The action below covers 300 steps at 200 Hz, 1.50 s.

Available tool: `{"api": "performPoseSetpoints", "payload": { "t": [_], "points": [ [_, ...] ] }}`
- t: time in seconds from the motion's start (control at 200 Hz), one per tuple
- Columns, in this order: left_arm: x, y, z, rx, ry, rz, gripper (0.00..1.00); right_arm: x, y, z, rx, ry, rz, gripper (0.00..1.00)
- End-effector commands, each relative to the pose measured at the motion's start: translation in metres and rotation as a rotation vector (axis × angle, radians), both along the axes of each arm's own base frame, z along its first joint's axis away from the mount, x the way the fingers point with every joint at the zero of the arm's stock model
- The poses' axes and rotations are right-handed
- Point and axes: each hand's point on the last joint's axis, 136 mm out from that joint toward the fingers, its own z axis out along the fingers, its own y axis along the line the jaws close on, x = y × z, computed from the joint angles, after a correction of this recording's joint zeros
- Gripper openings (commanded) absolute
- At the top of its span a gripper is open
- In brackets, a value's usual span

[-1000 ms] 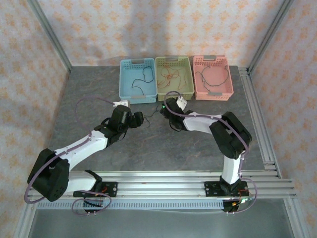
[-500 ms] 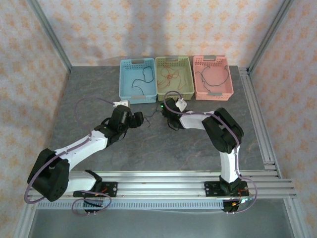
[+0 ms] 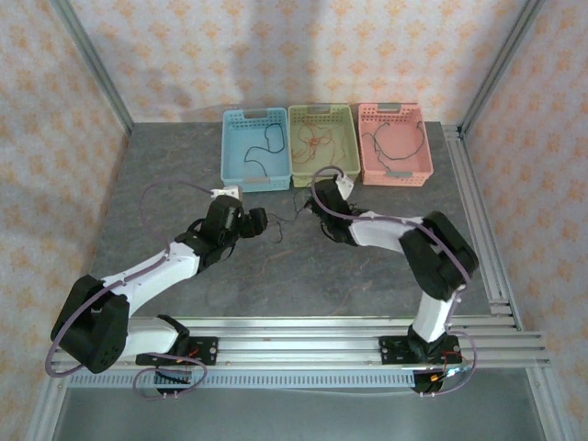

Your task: Untangle the cables

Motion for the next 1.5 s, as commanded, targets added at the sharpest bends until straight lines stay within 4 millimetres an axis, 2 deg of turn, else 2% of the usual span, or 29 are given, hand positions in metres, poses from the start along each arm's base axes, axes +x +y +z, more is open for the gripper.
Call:
{"api": "performPoseSetpoints", "payload": {
  "t": [0.0, 0.105, 0.17, 0.255, 0.405, 0.736, 1.111, 1.336, 1.496],
  "points": [
    [-0.001, -0.016, 0.009, -0.062, -0.044, -0.079, 0.76, -0.01, 0.018, 0.074, 0.017, -0.238, 0.203, 0.0],
    [-0.005, -0.034, 0.016, -0.105, -0.066, -0.159, 0.75, -0.044, 0.032, 0.099, -0.04, -0.349, 0.455, 0.0],
    [-0.008, -0.046, 0.025, -0.14, -0.1, -0.218, 0.75, -0.065, 0.036, 0.098, -0.102, -0.389, 0.593, 0.0],
    [-0.016, -0.058, 0.034, -0.146, -0.137, -0.276, 0.76, -0.08, 0.031, 0.092, -0.153, -0.417, 0.66, 0.0],
    [-0.023, -0.065, 0.042, -0.136, -0.179, -0.318, 0.83, -0.086, 0.03, 0.085, -0.142, -0.441, 0.683, 0.0],
    [-0.026, -0.086, 0.036, -0.106, -0.159, -0.39, 0.82, -0.103, 0.046, 0.079, -0.053, -0.441, 0.796, 0.0],
    [-0.017, -0.066, 0.025, -0.015, -0.138, -0.289, 0.75, -0.127, 0.069, 0.073, -0.002, -0.412, 0.948, 0.0],
    [-0.014, -0.066, 0.018, 0.012, -0.113, -0.283, 0.64, -0.136, 0.077, 0.074, 0.04, -0.414, 0.994, 0.0],
    [-0.011, -0.062, 0.015, 0.043, -0.099, -0.259, 0.58, -0.136, 0.074, 0.082, 0.05, -0.444, 0.975, 0.0]
  ]
}}
